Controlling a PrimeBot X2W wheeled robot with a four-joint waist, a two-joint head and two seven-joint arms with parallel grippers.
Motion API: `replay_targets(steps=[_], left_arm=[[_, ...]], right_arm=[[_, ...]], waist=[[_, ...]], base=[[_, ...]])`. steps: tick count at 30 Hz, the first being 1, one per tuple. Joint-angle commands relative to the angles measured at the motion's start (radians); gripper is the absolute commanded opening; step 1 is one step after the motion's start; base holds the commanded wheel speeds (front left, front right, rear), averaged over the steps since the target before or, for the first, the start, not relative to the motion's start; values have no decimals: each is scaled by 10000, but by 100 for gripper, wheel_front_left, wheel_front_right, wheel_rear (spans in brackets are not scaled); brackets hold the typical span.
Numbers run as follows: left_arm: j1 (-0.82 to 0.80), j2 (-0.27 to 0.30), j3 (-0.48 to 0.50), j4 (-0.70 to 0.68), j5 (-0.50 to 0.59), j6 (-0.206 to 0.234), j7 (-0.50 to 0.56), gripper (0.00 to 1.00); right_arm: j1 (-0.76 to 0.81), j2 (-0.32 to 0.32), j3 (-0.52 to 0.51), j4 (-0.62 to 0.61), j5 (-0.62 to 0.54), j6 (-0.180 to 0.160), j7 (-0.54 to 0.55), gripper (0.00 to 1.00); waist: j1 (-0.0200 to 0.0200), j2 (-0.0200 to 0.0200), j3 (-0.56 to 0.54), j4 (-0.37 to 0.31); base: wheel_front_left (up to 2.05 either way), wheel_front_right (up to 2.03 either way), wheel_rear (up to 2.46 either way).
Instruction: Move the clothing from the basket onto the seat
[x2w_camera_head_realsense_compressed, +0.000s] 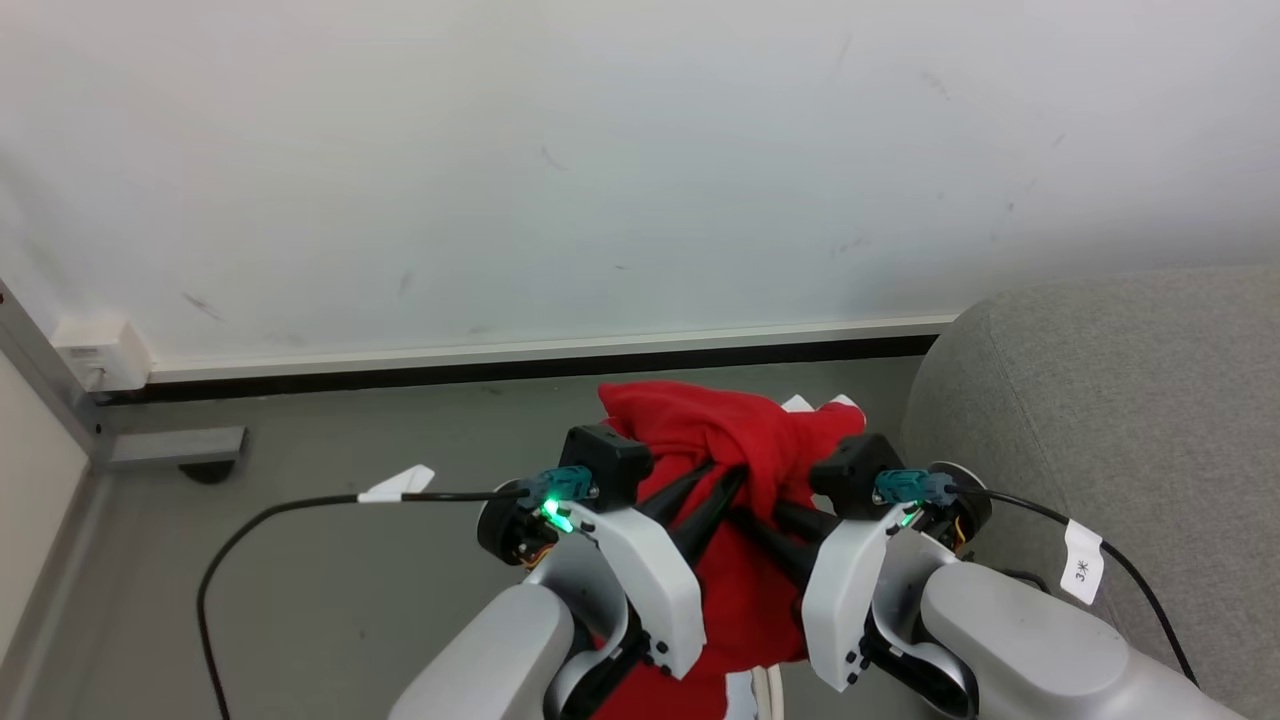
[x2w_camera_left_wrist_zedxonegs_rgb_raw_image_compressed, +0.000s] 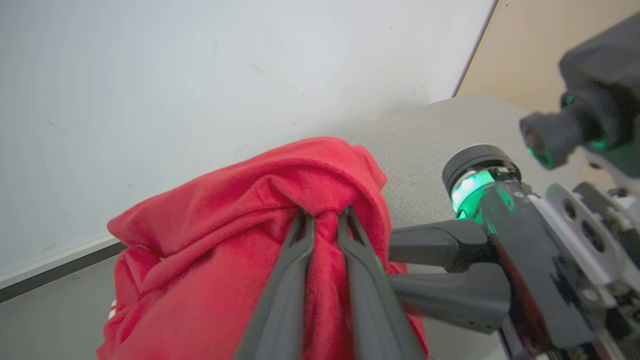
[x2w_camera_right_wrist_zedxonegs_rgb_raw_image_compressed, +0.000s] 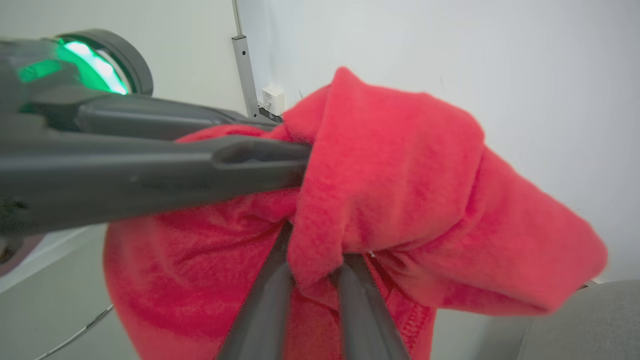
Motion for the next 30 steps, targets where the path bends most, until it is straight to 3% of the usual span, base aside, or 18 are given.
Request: replay_targets(steps=[1,18,21,26,30], left_arm=[[-104,-62,-51,21,-206,-70,-78,0],[-307,154,-127,794,52,178,-648,0],[-314,171,-158,851,76,212,-791,26],[-303,259,-226,955,118,234,-884,32],[-355,256,-259,969,138,286,-939,45]], right_arm=[[-244,18,58,-7,94,-21,-209,0],[-628,37,567,732,742,-23,-1687,0],[-638,117,602,965,779,-23,-1871,0],[-705,272,641,1199,855,-23,-2091,0],[-727,339,648,1367,904,-23,-2246,0]], waist=[[-1,-1,-1,6],[-1,-1,85,212],[-1,-1,122,285],[-1,-1,176,398],[-1,-1,203,502]], base=[[0,0,0],[0,0,0],[0,0,0],[0,0,0],[0,0,0]])
